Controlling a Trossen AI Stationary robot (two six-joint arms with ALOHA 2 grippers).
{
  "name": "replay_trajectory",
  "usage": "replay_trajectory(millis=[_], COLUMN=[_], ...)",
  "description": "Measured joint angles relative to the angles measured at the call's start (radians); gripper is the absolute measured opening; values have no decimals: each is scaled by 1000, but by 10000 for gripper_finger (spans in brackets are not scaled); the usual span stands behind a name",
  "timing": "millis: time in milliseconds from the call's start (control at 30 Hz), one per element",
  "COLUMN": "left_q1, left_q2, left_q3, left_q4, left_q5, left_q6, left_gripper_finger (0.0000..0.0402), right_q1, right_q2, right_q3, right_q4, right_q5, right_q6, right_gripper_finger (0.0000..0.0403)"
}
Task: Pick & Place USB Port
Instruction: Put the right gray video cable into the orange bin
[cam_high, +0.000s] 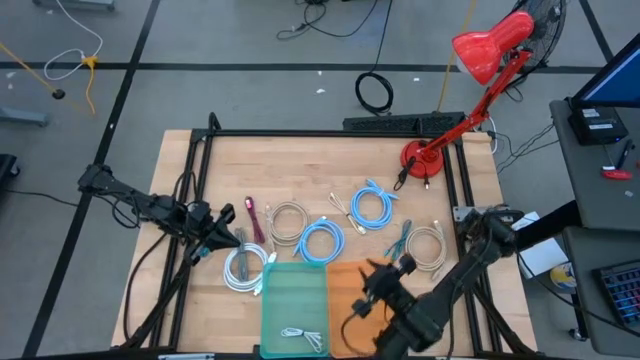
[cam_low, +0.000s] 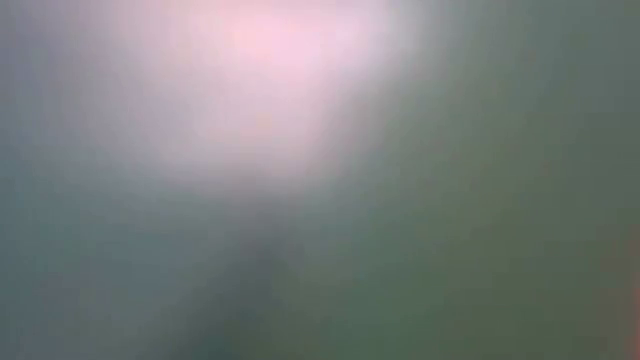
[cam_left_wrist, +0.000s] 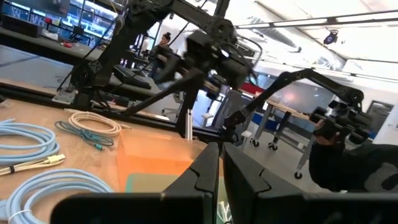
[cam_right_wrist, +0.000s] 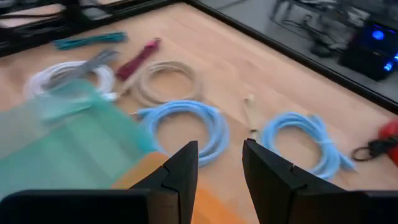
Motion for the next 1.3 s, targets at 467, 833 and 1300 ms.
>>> replay_trajectory(millis=[467, 833, 1300], left_q1=[0, -12, -15], left_q2=[0, 60, 120], left_q3=[0, 0, 0], left_q4=[-28, -44, -36], left_q5=[-6, -37, -103], left_q6=[-35, -70, -79], left_gripper_finger=[24, 24, 24], right_q1=[-369, -652, -608], right_q2=[-554, -950, -1023], right_q3=[-703, -1192, -1310], right_q4=[260, 1116, 871], right_q5=[-85, -883, -868], right_q6=[-160, -957, -502], right_gripper_finger=[116, 116, 83])
